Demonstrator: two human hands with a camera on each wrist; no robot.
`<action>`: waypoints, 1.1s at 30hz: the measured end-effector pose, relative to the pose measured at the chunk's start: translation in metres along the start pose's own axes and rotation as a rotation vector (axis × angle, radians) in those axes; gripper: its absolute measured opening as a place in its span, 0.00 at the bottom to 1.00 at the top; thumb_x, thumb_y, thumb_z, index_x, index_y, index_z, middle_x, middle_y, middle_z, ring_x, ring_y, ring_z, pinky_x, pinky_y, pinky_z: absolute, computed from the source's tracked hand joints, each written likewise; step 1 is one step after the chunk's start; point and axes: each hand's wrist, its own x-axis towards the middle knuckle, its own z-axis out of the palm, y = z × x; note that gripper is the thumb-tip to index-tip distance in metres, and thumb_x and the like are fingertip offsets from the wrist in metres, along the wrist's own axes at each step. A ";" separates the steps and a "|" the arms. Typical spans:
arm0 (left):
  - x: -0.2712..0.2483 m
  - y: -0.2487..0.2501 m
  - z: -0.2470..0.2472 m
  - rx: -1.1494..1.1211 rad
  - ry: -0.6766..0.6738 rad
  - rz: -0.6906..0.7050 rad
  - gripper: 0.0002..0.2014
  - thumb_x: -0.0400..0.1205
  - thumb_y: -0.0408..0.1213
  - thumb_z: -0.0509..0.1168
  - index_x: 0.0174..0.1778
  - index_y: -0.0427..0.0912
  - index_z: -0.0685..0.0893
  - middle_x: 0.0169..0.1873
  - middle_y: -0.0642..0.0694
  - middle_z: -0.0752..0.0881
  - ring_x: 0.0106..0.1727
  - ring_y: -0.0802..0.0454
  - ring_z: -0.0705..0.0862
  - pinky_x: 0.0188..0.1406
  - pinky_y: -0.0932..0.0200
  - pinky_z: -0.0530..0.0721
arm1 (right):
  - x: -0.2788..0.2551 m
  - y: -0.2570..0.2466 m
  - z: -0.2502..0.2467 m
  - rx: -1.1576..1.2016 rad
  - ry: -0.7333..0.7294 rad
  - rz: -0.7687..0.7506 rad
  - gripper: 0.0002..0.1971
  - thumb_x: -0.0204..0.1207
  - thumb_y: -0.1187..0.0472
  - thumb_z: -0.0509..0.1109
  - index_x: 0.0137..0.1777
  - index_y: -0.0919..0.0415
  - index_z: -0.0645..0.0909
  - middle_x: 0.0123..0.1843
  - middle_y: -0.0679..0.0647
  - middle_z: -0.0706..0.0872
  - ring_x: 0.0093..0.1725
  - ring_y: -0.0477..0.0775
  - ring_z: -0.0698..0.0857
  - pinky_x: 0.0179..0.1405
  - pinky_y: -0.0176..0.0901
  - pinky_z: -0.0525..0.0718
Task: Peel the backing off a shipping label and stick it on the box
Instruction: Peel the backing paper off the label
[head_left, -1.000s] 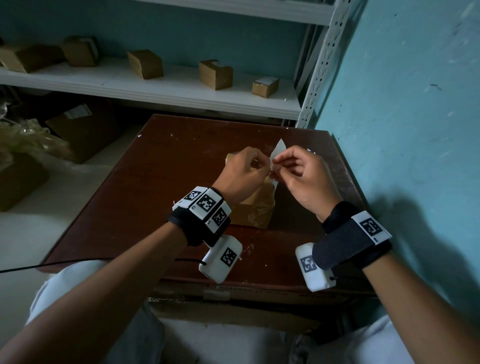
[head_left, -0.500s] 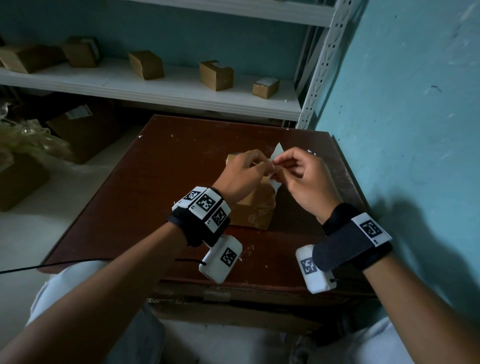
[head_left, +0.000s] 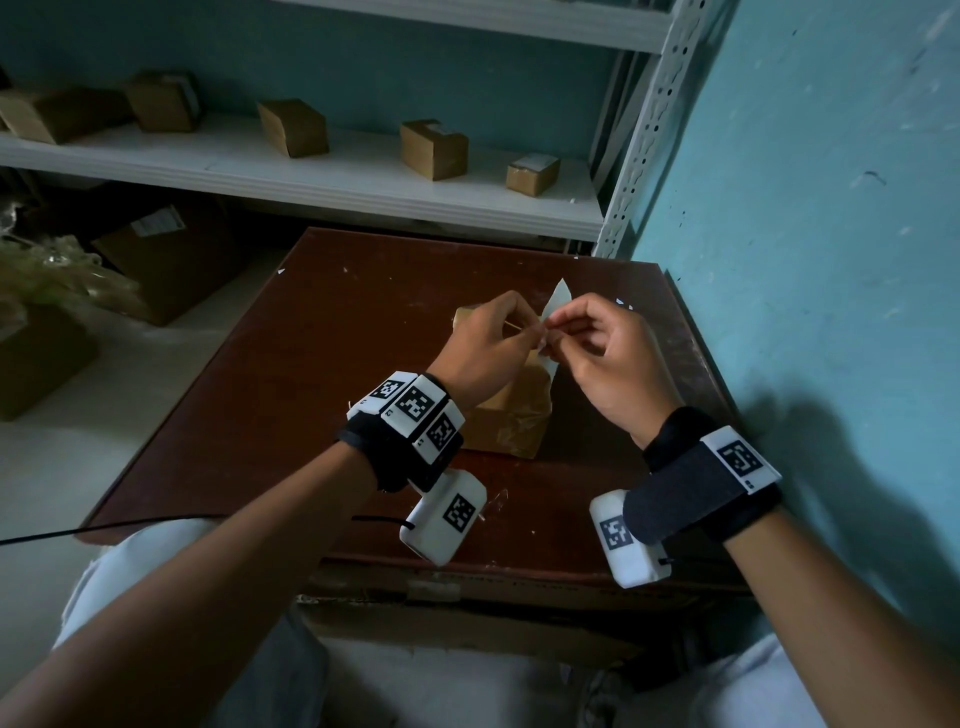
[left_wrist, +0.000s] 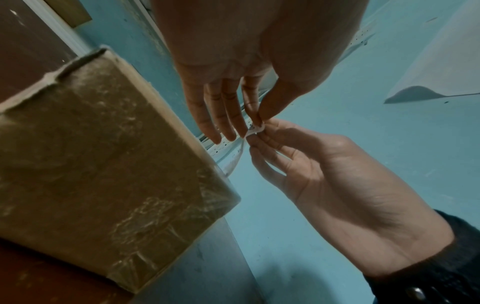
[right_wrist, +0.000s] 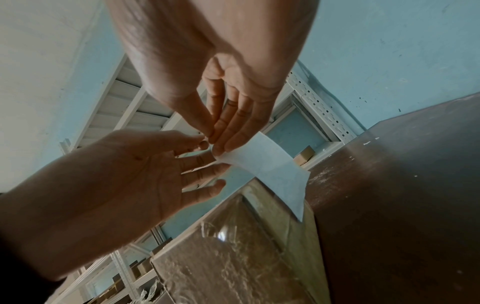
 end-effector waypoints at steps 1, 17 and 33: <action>0.000 0.000 0.000 0.007 0.005 0.010 0.03 0.85 0.37 0.61 0.48 0.44 0.79 0.48 0.47 0.84 0.51 0.51 0.84 0.52 0.49 0.87 | 0.000 0.000 0.000 -0.001 0.000 0.000 0.07 0.78 0.71 0.69 0.52 0.61 0.82 0.48 0.49 0.88 0.50 0.45 0.88 0.54 0.45 0.88; -0.001 -0.001 0.001 -0.027 0.064 0.060 0.05 0.85 0.34 0.63 0.50 0.36 0.82 0.45 0.45 0.87 0.43 0.55 0.87 0.41 0.68 0.86 | 0.000 -0.003 0.000 -0.007 0.003 0.036 0.08 0.77 0.71 0.69 0.52 0.60 0.82 0.46 0.46 0.86 0.47 0.39 0.87 0.49 0.33 0.87; -0.001 0.001 -0.001 -0.108 0.052 0.017 0.02 0.83 0.30 0.64 0.46 0.36 0.81 0.47 0.38 0.86 0.48 0.45 0.89 0.49 0.52 0.90 | 0.001 -0.002 -0.001 -0.033 0.029 0.057 0.07 0.76 0.70 0.70 0.51 0.59 0.82 0.46 0.48 0.87 0.48 0.45 0.87 0.50 0.41 0.89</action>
